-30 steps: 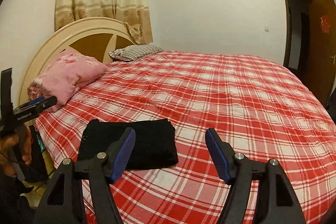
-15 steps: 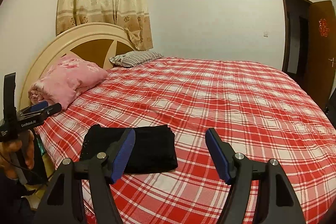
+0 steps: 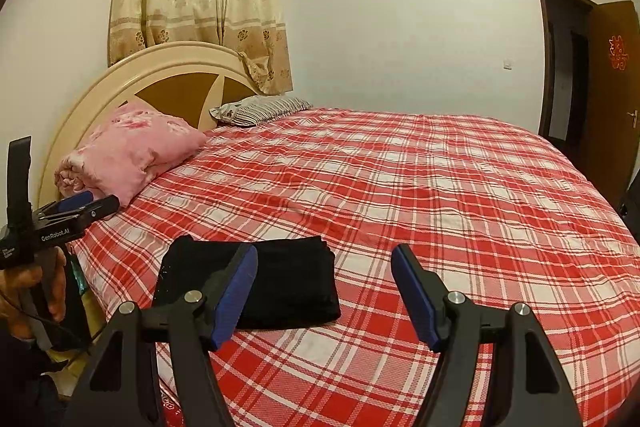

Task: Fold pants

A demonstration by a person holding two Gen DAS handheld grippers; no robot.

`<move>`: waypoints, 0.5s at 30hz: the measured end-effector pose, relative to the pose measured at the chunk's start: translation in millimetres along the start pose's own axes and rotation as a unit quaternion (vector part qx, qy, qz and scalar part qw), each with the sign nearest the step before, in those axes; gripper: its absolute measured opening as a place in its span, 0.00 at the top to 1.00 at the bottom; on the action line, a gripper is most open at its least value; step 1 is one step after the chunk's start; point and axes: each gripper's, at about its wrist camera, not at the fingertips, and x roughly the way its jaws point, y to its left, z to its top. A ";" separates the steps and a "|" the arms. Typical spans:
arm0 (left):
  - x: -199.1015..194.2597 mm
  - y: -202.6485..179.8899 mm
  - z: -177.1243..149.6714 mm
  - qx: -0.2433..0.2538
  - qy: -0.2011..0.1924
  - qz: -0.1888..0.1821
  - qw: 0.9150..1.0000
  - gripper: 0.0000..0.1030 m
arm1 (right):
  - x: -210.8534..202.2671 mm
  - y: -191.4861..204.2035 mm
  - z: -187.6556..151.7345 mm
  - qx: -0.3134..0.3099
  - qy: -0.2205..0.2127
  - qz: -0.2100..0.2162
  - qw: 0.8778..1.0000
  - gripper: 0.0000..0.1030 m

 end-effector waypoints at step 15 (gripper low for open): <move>1.9 -3.7 -1.3 0.003 0.004 -0.002 1.000 0.00 | 6.5 2.6 -4.6 -0.003 0.008 0.001 1.000 0.31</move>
